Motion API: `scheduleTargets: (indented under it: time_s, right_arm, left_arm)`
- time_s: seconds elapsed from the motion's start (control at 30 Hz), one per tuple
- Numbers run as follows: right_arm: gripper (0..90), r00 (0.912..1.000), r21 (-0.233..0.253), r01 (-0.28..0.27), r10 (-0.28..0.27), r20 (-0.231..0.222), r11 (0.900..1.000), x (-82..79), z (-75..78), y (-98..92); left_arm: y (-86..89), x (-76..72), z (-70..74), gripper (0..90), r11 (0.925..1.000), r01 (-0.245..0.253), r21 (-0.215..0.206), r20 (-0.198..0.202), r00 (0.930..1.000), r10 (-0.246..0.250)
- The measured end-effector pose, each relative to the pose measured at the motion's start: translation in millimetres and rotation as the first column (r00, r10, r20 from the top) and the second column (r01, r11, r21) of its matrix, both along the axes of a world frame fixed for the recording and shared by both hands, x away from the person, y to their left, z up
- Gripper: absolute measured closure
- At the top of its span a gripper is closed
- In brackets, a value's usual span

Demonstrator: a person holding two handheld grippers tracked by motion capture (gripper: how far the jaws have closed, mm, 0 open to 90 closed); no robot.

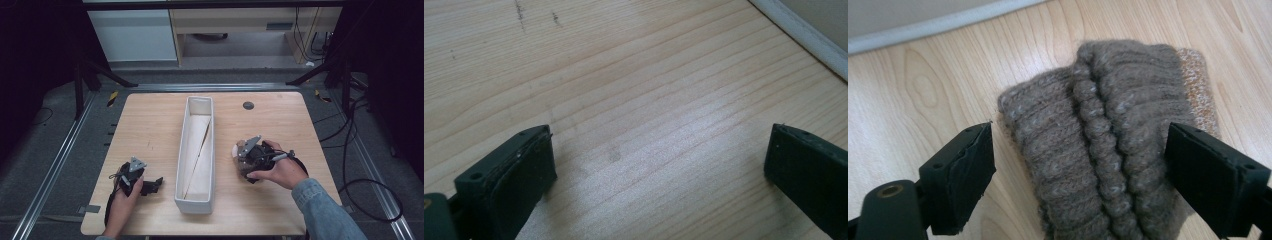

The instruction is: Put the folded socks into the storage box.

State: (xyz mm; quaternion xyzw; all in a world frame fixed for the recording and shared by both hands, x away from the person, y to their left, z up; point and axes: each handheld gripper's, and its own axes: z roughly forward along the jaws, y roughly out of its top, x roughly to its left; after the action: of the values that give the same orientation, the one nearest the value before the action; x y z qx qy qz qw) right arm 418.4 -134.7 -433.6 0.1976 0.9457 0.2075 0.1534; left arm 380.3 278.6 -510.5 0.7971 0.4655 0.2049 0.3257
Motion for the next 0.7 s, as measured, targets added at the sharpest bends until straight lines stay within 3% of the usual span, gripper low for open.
scheduleTargets:
  time_s: [0.33,0.5,0.57,0.7]
  right_arm:
    - [17.4,0.9995,-0.065,-0.022,0.024,0.019,0.998,3.3,-10.4,0.5]
    - [25.4,0.9988,-0.08,-0.026,0.029,0.039,0.996,3.6,-12.5,-2.1]
    - [36.1,0.9984,-0.083,-0.03,0.034,0.046,0.996,2.3,-7.4,-4.2]
    - [44.0,0.9989,-0.07,-0.026,0.028,0.037,0.997,1.9,0.9,-7.3]
  left_arm:
    - [0.0,0.0,0.0,0.0,1.0,0.003,0.001,0.0,1.0,-0.003]
    - [-0.3,-0.1,-0.1,0.0,1.0,0.003,-0.002,0.001,1.0,-0.003]
    - [-0.3,-0.1,-0.1,0.0,1.0,0.004,-0.001,0.001,1.0,-0.004]
    - [-0.3,0.0,-0.1,0.0,1.0,0.004,-0.001,0.001,1.0,-0.004]
